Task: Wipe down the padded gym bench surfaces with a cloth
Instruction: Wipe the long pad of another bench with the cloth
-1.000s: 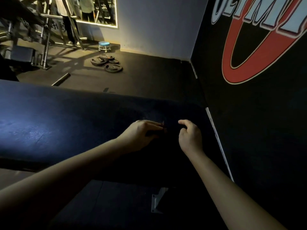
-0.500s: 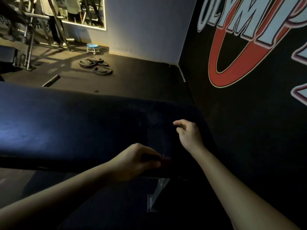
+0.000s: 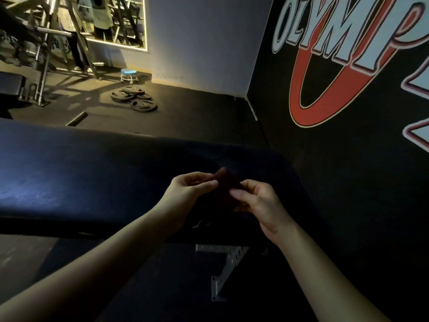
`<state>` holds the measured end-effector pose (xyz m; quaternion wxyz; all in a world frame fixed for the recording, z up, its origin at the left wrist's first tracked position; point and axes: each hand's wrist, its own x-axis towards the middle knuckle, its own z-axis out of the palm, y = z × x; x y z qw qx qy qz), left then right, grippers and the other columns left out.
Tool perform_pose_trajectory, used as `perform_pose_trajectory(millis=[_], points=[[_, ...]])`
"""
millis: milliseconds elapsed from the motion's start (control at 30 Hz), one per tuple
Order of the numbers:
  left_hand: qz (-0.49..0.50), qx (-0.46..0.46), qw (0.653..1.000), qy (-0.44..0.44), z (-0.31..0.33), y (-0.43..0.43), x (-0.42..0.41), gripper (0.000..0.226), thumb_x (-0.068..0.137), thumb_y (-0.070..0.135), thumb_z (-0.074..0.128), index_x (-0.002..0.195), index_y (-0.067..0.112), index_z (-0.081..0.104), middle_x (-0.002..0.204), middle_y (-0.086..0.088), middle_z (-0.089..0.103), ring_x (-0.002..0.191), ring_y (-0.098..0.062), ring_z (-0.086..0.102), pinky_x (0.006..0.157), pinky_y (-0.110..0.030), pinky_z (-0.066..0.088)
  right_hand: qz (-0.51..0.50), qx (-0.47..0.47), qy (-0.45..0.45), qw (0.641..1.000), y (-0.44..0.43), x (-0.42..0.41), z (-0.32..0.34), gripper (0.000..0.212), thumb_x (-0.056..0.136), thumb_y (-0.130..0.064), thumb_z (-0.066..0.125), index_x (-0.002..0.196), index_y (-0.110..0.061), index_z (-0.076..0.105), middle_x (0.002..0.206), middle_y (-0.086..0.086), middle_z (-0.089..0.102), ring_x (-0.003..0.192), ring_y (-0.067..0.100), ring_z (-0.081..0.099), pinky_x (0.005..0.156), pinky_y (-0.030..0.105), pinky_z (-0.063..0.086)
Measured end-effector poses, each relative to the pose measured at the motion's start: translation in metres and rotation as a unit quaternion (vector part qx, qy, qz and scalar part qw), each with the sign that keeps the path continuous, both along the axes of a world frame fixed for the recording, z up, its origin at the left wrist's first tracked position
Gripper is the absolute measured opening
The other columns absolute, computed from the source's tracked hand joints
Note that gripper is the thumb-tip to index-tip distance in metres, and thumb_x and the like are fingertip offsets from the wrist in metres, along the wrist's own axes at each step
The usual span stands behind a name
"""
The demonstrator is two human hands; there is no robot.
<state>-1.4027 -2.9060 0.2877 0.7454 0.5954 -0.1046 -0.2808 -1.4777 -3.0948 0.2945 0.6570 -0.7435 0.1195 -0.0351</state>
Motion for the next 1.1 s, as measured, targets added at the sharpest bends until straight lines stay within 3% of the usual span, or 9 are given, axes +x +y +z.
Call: perform_pose_trajectory(millis=[167,300,367,467,533,600,700,933,1100], points=[[-0.023,0.053,0.998,-0.036,0.008,0.010,0.005,0.053,0.083,0.006,0.079,0.130,0.024,0.062,0.116,-0.011,0.070,0.097,-0.026,0.076,0.078,-0.038,0.063,0.024,0.056,0.006,0.998,-0.007,0.004,0.017,0.007,0.094,-0.016,0.065,0.098,-0.011,0.068,0.098,0.014,0.071,0.095,0.030,0.070,0.089,0.046,0.055],[-0.020,0.130,0.986,-0.099,0.002,0.011,0.004,0.030,0.083,0.013,0.083,0.111,0.018,0.072,0.099,-0.009,0.077,0.087,-0.023,0.077,0.078,-0.039,0.064,0.031,-0.016,0.016,0.999,-0.018,0.027,0.019,0.014,0.094,-0.010,0.069,0.107,-0.004,0.068,0.102,0.020,0.074,0.092,0.031,0.073,0.087,0.042,0.059],[0.022,0.269,0.943,-0.197,-0.011,0.011,0.008,0.026,0.081,0.031,0.086,0.101,0.023,0.072,0.094,0.000,0.074,0.083,-0.015,0.074,0.074,-0.032,0.062,0.001,-0.183,0.016,0.983,-0.025,0.043,0.010,0.011,0.094,-0.012,0.069,0.105,-0.011,0.069,0.097,0.011,0.074,0.090,0.025,0.072,0.081,0.035,0.058],[0.102,0.433,0.834,-0.326,-0.032,0.015,0.015,0.037,0.083,0.048,0.081,0.110,0.029,0.065,0.106,0.013,0.057,0.093,-0.006,0.059,0.075,-0.025,0.048,-0.042,-0.445,-0.015,0.894,-0.021,0.052,-0.003,0.029,0.096,-0.031,0.065,0.122,-0.018,0.061,0.119,0.002,0.062,0.108,0.020,0.062,0.090,0.034,0.051],[0.139,0.451,0.806,-0.357,-0.045,0.019,0.017,0.039,0.087,0.044,0.077,0.119,0.028,0.064,0.112,0.011,0.054,0.102,-0.011,0.057,0.080,-0.028,0.046,0.046,-0.481,0.016,0.875,-0.008,0.043,-0.017,0.058,0.096,-0.055,0.056,0.144,-0.025,0.046,0.146,0.007,0.046,0.135,0.026,0.046,0.111,0.041,0.041],[0.163,0.461,0.784,-0.383,-0.056,0.021,0.015,0.038,0.088,0.039,0.077,0.121,0.025,0.065,0.116,0.005,0.057,0.110,-0.018,0.057,0.087,-0.033,0.048,0.146,-0.533,0.083,0.829,0.005,0.035,-0.035,0.078,0.094,-0.073,0.039,0.159,-0.035,0.020,0.168,0.008,0.014,0.155,0.032,0.010,0.125,0.049,0.014],[0.170,0.485,0.749,-0.418,-0.065,0.020,0.011,0.036,0.086,0.035,0.079,0.117,0.022,0.069,0.118,0.000,0.060,0.112,-0.024,0.057,0.094,-0.043,0.049,0.177,-0.573,0.078,0.797,0.003,0.038,-0.049,0.071,0.100,-0.068,0.024,0.161,-0.037,0.006,0.171,0.007,-0.006,0.156,0.028,-0.014,0.126,0.053,-0.003],[0.229,0.493,0.715,-0.439,-0.080,0.015,-0.002,0.034,0.083,0.033,0.082,0.111,0.017,0.070,0.118,0.000,0.061,0.109,-0.022,0.057,0.097,-0.041,0.044,0.201,-0.586,0.041,0.784,-0.034,0.102,-0.054,0.057,0.108,-0.050,0.024,0.162,-0.034,0.014,0.171,0.004,0.001,0.157,0.023,-0.008,0.127,0.046,0.001],[0.256,0.492,0.712,-0.430,-0.089,0.006,-0.008,0.029,0.086,0.032,0.081,0.109,0.020,0.068,0.119,0.002,0.059,0.110,-0.021,0.056,0.100,-0.040,0.042,0.095,-0.581,0.100,0.802,-0.055,0.224,-0.057,0.054,0.107,-0.050,0.029,0.157,-0.030,0.030,0.168,0.009,0.017,0.156,0.030,0.008,0.125,0.051,0.011]])
